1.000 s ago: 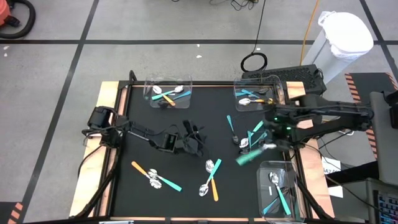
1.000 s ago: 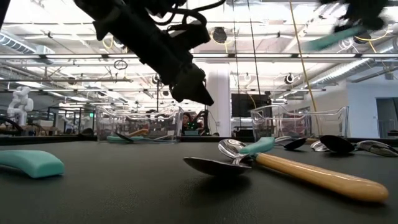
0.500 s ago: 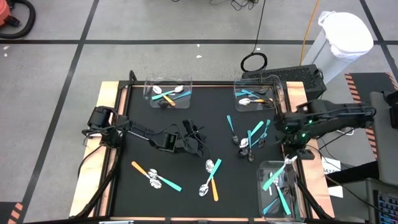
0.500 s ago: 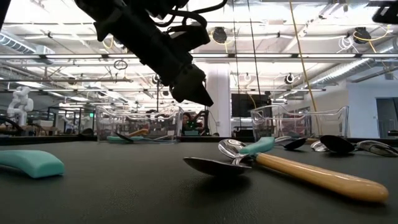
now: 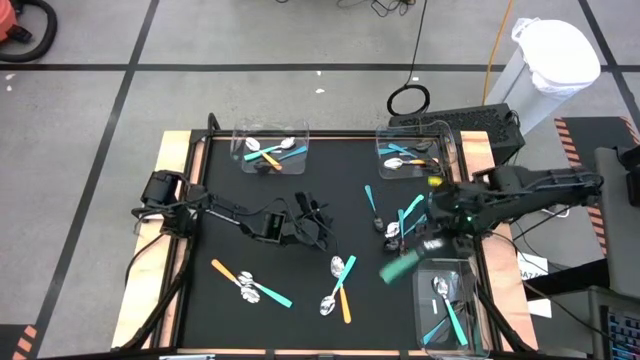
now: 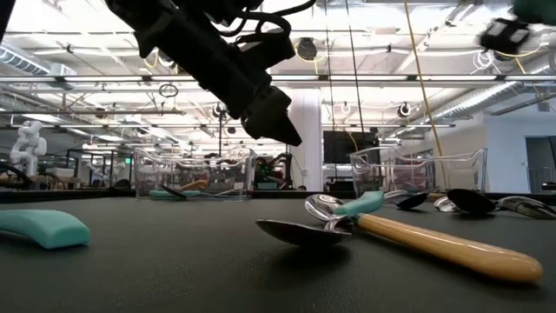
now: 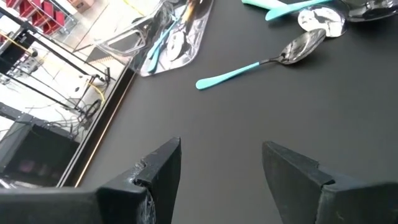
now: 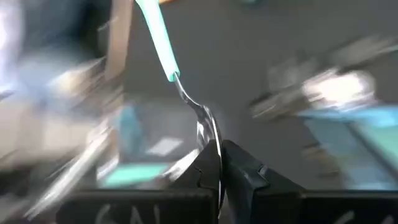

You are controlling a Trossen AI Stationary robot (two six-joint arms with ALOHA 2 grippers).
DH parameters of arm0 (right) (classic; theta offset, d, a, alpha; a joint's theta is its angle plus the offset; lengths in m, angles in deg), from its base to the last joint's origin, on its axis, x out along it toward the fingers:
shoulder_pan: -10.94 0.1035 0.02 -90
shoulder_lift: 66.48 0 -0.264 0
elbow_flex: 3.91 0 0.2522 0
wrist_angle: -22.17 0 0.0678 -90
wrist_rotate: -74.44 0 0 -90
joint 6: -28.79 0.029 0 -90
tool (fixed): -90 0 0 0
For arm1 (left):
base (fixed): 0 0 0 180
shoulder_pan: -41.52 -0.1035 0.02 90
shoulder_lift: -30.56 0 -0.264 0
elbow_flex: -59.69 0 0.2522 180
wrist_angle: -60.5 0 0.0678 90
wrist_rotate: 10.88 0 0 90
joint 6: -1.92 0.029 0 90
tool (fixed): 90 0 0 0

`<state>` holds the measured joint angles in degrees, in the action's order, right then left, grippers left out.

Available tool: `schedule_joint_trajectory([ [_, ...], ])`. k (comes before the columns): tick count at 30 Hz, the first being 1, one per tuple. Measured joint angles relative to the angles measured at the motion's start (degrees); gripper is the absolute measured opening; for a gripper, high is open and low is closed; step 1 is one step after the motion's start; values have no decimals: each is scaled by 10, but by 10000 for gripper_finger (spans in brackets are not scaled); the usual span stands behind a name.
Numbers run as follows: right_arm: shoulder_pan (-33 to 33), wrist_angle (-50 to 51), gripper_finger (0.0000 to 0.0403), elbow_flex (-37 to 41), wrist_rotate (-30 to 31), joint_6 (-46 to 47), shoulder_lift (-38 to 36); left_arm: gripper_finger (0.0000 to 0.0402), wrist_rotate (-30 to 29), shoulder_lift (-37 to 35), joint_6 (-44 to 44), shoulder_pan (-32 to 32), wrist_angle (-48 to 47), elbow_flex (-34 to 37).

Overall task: Sort silverware by color (type)
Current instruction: Put the light blue spoon into the top right transparent bin

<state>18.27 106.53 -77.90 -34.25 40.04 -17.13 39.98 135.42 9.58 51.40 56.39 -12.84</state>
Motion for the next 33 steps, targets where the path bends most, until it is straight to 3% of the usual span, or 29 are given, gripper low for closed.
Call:
schedule_joint_trajectory([
  [4,-20,-36,5,-22,240,0,-3,216,-7,0,1,-3,1,0],
  [7,-43,-90,5,-21,361,22,3,216,-87,0,-40,-2,1,0],
  [11,-84,-192,5,-8,382,29,33,216,-155,-25,-64,9,-25,-1],
  [16,-150,-313,6,13,413,5,98,216,-156,-88,-172,24,-110,-3],
  [20,-207,-396,6,13,369,-10,157,216,-156,-154,-273,35,-246,-3],
  [23,-243,-375,6,8,354,-24,183,216,-156,-190,-350,47,-364,2],
  [26,-283,-319,6,8,402,-30,186,216,-158,-203,-425,59,-436,18],
  [33,-360,-230,6,7,426,-35,146,216,-156,-203,-525,78,-421,87],
])
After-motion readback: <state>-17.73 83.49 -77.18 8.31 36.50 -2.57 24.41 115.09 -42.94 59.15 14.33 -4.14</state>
